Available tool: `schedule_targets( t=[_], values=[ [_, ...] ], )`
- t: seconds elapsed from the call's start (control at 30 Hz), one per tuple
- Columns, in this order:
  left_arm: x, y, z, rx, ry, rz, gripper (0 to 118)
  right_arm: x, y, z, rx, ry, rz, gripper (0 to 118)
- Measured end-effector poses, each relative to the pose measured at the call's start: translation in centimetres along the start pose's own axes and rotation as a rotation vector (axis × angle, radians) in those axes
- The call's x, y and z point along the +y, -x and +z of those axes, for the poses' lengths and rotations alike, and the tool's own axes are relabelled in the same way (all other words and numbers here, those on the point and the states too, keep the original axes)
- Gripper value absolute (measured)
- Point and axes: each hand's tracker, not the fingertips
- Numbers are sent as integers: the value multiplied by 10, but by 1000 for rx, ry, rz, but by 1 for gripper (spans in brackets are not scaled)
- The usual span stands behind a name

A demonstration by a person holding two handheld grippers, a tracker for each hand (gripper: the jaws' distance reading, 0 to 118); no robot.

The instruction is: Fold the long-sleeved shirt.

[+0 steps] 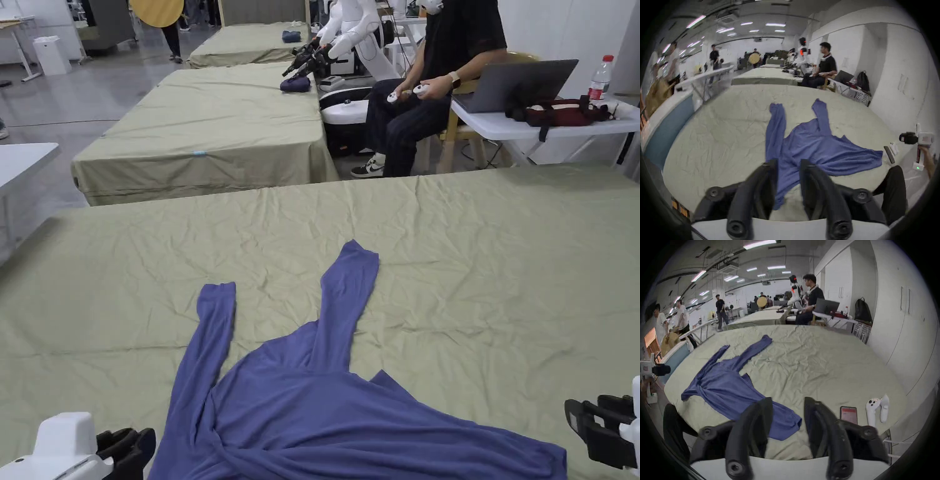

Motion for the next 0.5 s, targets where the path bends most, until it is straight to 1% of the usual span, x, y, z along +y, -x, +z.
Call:
schedule_targets(
  t=[0.03,0.07,0.13,0.2,0.27,0.37,0.43,0.5],
  values=[
    [3,-9,0,-6,-4,-26,4,-1,2,4,-3,-6,1,4],
    [6,-18,-1,-8,-3,-39,2,-3,4,7,-2,-13,0,3],
    [11,-28,-4,-43,4,-81,1,-5,5,12,-3,-28,-4,2],
    [18,-42,-7,-61,11,-73,1,-5,4,12,16,-12,-11,1],
    [24,-50,-14,-72,27,-81,1,-7,4,8,11,4,-24,1],
    [28,-62,-25,-102,45,-92,0,-6,-3,-3,25,75,-34,1],
    [29,-71,-33,-108,54,-109,0,-5,-8,-17,54,165,-29,1],
    [31,-79,-41,-124,68,-117,0,-3,-14,-30,43,186,-29,2]
  ],
)
